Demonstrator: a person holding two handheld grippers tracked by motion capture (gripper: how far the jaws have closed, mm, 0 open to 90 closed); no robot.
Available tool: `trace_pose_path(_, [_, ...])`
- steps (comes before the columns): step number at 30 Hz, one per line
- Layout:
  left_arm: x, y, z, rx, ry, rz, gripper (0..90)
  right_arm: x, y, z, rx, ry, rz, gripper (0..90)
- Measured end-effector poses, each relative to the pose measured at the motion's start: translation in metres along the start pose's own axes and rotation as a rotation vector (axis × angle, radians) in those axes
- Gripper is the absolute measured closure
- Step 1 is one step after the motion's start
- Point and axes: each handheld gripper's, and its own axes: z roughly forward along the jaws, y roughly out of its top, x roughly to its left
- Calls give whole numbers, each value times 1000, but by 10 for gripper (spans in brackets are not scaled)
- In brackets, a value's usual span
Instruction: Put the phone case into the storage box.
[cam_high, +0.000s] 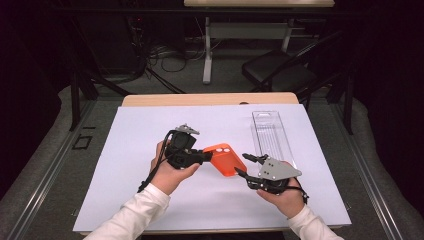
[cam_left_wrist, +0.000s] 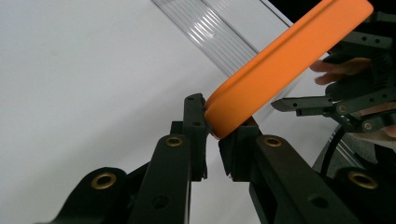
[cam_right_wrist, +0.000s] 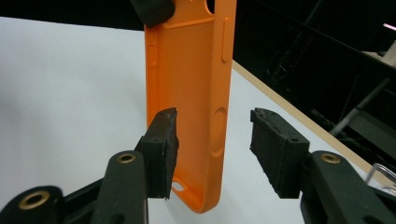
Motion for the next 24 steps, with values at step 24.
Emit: trace_pose_path(24, [6, 19, 7, 102, 83, -8, 813, 1, 21, 10, 127, -64, 45, 323])
